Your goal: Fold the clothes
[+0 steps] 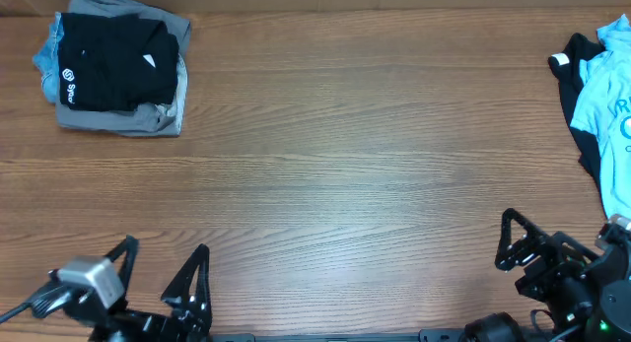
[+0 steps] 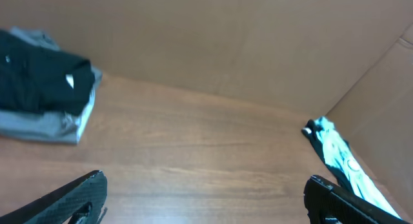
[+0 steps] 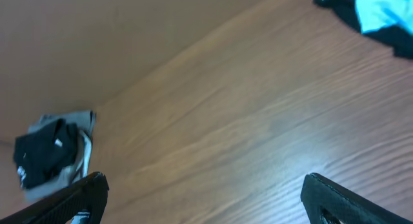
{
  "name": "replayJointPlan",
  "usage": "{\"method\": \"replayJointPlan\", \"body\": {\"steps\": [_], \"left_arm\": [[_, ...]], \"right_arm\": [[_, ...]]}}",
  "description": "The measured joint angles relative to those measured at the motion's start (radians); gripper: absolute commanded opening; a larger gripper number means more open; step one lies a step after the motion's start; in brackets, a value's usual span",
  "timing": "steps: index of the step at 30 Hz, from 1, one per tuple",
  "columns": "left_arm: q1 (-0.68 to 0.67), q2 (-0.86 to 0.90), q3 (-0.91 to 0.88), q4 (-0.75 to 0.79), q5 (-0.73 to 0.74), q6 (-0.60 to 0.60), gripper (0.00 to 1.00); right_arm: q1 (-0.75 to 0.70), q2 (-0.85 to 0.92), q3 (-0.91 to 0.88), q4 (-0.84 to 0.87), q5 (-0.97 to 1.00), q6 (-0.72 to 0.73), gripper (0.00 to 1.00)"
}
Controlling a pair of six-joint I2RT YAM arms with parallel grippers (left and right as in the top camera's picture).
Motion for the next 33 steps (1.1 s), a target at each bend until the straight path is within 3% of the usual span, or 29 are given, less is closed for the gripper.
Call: {"method": "replayJointPlan", "body": {"steps": [12, 24, 33], "left_arm": [[0.000, -0.004, -0.206, -0.001, -0.003, -0.027, 1.00], [0.000, -0.004, -0.220, -0.206, -0.003, -0.027, 1.00], [0.000, -0.004, -0.220, -0.250, -0.003, -0.027, 1.00]], "right_arm": [[0.000, 0.000, -0.001, 0.007, 0.037, 0.000, 1.00], [0.000, 0.000, -0.001, -0.054, 0.039, 0.000, 1.00], [0.000, 0.000, -0.001, -0.073, 0.039, 0.000, 1.00]]}}
